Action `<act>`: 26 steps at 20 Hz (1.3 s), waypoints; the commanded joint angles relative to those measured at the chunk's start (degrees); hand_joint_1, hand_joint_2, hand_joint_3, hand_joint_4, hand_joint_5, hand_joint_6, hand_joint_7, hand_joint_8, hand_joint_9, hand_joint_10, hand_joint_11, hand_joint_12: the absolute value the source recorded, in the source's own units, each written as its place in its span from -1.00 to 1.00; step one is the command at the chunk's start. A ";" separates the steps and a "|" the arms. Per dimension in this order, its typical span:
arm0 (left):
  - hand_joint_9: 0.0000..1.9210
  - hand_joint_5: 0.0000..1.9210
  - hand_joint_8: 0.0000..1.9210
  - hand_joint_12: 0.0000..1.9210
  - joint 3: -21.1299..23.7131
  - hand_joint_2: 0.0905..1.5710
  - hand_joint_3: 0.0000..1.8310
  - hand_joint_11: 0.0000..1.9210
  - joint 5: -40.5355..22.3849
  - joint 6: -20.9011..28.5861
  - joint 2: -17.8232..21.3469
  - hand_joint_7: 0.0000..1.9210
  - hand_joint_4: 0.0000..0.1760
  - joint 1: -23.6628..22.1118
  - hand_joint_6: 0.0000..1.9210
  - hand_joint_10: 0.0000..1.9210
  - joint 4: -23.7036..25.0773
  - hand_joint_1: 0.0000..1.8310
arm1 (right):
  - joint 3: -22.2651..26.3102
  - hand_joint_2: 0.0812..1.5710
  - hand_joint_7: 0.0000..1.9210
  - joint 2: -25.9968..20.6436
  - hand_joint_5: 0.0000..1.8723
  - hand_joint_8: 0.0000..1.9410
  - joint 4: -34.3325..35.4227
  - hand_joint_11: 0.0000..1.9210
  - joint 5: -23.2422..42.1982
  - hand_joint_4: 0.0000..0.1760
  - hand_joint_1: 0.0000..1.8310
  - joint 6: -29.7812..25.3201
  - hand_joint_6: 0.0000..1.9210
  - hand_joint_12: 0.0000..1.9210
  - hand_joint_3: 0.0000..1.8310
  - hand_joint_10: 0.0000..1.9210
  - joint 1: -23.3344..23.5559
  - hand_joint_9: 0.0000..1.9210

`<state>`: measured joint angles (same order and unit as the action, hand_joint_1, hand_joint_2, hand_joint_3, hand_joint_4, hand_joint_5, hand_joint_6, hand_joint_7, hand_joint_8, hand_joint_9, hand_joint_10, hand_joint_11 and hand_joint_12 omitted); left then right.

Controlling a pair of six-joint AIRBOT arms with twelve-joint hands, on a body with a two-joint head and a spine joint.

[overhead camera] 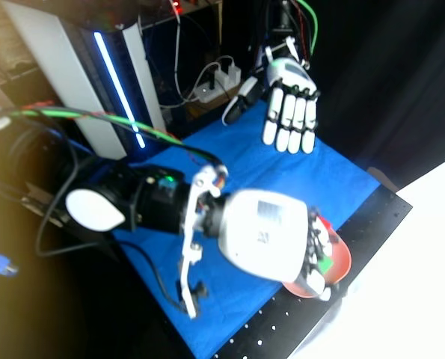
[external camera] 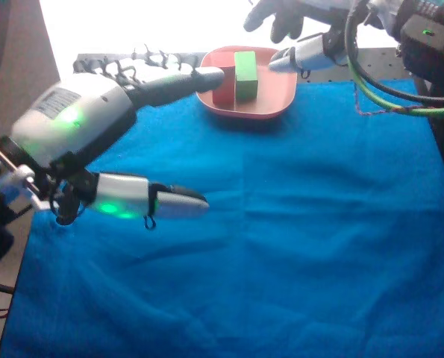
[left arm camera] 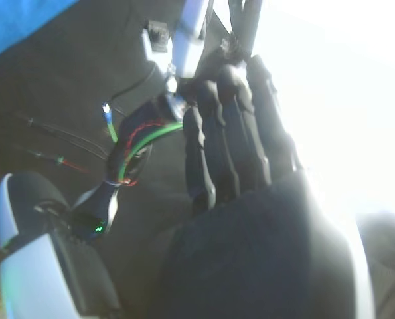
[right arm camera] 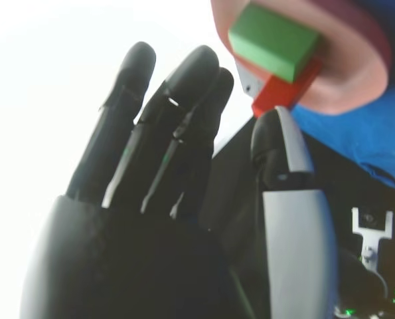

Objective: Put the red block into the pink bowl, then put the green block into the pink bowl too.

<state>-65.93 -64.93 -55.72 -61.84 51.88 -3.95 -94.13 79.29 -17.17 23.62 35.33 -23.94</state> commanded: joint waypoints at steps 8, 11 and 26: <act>-0.56 -0.71 -0.99 -0.91 -0.94 -0.04 -1.00 -0.57 -10.80 -1.41 3.17 -0.60 -0.97 -0.09 -0.99 -0.98 -6.36 -0.08 | 8.64 -0.02 -0.14 -10.09 -0.63 -1.00 7.12 -0.37 19.06 -1.00 0.14 -0.14 -1.00 -0.23 -1.00 -0.91 1.42 -0.08; -0.54 -0.73 -1.00 -0.89 -1.32 -0.01 -0.99 -0.53 -12.43 -1.41 3.66 -0.60 -1.00 0.34 -1.00 -0.98 -8.51 0.01 | 10.47 0.06 -0.26 -11.89 -0.71 -1.00 7.39 -0.39 21.14 -0.44 0.35 -0.14 -1.00 -0.50 -1.00 -1.00 1.41 -0.17; -0.76 -0.84 -1.00 -0.99 -1.84 -0.02 -0.99 -0.81 -27.45 2.46 9.02 -0.73 0.41 3.90 -1.00 -1.00 -21.43 -0.05 | 23.71 -0.18 -0.57 -30.80 -0.98 -1.00 9.66 -0.81 29.93 0.34 -0.07 2.23 -1.00 -0.60 -1.00 -1.00 0.80 -0.50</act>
